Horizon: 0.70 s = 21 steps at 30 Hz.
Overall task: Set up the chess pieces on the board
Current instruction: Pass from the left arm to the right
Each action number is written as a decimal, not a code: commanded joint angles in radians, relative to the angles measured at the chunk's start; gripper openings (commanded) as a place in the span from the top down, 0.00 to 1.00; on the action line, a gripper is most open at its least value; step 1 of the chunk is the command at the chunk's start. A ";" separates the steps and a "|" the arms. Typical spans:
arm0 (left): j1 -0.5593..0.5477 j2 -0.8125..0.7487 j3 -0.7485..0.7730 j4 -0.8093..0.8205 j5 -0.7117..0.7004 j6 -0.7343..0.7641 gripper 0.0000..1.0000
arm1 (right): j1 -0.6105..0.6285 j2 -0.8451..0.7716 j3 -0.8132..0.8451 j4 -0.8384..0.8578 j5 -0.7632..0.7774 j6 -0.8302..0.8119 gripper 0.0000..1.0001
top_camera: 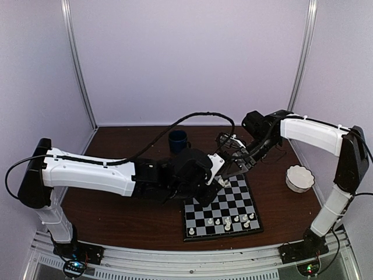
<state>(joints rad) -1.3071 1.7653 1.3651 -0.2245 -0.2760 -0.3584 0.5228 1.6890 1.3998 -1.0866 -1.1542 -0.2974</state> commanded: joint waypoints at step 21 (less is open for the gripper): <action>-0.010 -0.023 0.028 0.068 -0.016 0.027 0.84 | 0.009 0.010 -0.043 0.051 -0.077 0.026 0.79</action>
<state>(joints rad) -1.3109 1.7653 1.3655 -0.2081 -0.2813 -0.3447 0.5278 1.6939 1.3640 -1.0592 -1.1973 -0.2783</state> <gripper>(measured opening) 0.164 0.230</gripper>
